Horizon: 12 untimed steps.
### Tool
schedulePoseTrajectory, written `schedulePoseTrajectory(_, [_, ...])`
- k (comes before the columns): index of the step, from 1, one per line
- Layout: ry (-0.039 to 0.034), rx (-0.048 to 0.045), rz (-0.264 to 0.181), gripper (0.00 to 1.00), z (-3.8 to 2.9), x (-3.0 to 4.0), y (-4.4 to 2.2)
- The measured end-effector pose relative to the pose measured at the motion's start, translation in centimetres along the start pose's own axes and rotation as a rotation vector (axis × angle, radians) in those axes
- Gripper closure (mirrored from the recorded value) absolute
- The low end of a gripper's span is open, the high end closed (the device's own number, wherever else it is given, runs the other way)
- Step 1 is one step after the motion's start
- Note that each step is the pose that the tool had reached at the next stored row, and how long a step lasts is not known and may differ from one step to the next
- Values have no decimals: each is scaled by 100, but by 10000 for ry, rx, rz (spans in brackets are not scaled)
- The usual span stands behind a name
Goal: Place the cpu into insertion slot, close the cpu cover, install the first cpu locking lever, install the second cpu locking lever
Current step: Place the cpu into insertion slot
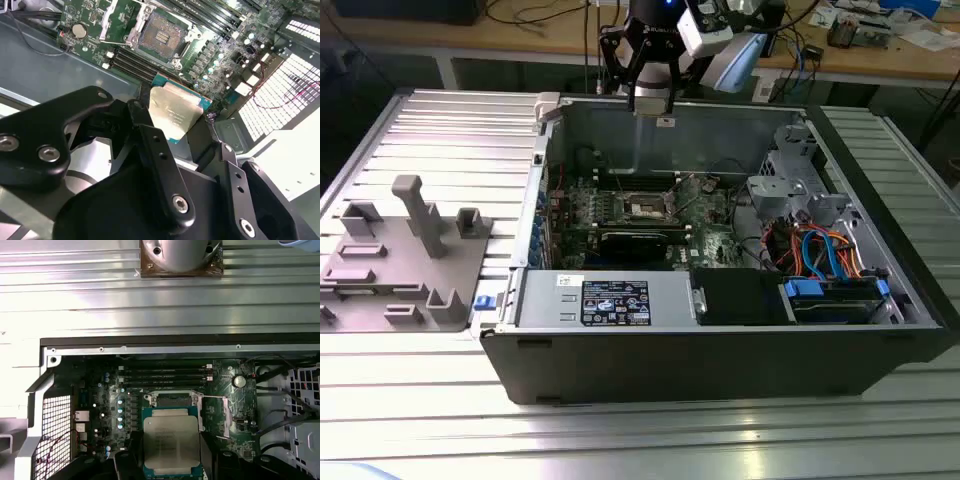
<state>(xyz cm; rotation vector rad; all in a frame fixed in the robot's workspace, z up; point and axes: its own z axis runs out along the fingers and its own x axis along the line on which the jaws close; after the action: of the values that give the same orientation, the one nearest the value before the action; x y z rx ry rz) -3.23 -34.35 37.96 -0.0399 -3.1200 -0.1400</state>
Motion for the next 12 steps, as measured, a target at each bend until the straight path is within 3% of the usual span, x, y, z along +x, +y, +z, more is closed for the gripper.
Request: schedulePoseTrajectory(12, [0,0,1,46,34,3,-3])
